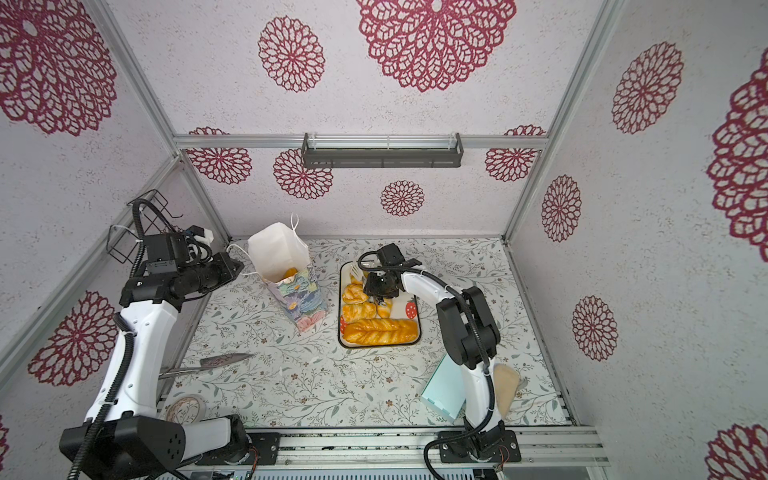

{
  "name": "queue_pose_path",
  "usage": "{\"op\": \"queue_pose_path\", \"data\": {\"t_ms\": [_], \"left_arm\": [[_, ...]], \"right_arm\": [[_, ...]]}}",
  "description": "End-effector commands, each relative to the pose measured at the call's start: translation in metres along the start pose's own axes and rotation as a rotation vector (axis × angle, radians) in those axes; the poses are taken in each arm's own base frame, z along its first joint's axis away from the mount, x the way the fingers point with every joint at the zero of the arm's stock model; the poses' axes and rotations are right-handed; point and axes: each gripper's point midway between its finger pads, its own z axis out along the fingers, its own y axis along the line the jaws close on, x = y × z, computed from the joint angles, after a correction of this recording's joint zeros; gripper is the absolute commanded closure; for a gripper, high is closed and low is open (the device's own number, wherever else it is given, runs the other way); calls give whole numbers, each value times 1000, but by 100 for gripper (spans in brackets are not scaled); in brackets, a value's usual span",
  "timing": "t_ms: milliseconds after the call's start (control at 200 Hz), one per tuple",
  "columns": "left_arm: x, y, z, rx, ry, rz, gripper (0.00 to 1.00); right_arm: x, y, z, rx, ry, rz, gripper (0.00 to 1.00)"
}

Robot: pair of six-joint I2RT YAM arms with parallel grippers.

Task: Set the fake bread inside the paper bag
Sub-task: 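Close the tongs on a striped croissant at the tray's far end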

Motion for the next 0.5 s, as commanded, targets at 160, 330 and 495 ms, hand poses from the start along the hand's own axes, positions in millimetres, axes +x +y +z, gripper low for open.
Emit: {"op": "queue_pose_path", "data": {"t_ms": [160, 330, 495], "left_arm": [[0, -2, -5, 8, -11, 14, 90], [0, -2, -5, 8, -9, 12, 90], [0, -2, -6, 7, -11, 13, 90]], "right_arm": [[-23, 16, -24, -38, -85, -13, 63], [-26, 18, -35, -42, -111, -13, 64], [-29, 18, -44, -37, -128, -17, 64]]}}
